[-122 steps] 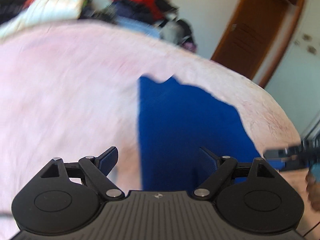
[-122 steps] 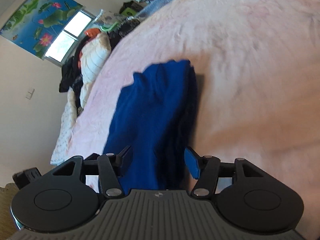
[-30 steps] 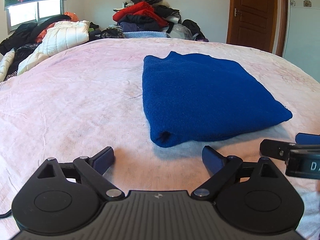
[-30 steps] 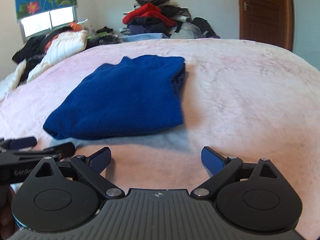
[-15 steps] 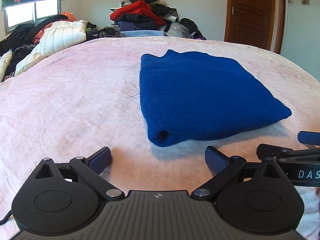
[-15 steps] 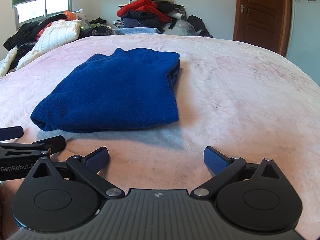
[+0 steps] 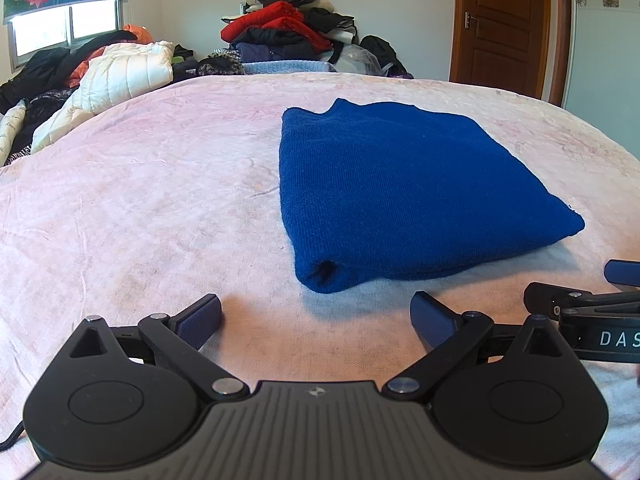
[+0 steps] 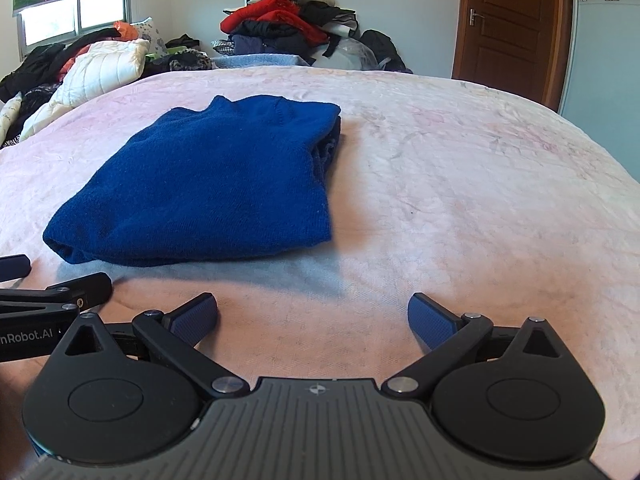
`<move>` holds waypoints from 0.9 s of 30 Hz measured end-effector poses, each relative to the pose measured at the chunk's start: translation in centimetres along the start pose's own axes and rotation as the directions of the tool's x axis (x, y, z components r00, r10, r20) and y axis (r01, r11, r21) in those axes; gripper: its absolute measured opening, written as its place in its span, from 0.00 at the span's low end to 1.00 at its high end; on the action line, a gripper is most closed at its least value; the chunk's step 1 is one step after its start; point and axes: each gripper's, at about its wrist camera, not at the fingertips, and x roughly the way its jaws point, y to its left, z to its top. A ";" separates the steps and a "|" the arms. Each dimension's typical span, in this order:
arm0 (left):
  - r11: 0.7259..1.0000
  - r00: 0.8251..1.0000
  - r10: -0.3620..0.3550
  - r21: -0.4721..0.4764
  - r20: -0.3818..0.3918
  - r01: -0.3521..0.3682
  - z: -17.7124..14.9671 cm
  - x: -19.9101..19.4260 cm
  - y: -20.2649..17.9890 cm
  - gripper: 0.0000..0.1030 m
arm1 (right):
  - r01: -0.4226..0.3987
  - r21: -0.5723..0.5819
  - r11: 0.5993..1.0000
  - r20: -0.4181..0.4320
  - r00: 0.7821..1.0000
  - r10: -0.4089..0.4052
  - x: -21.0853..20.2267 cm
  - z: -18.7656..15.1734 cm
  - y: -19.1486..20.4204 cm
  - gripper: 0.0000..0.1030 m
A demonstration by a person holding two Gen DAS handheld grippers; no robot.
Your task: Fold small clothes
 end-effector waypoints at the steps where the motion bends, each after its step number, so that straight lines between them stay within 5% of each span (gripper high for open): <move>1: 1.000 1.000 0.000 0.000 0.000 0.000 0.0 0.0 0.0 0.99 | 0.000 0.000 1.000 0.000 1.000 0.000 0.0 0.0 0.0 0.98; 27: 1.000 1.000 -0.002 0.003 -0.015 0.002 0.2 0.2 0.0 1.00 | 0.001 0.001 1.000 0.001 1.000 -0.001 0.0 -0.1 -0.1 0.98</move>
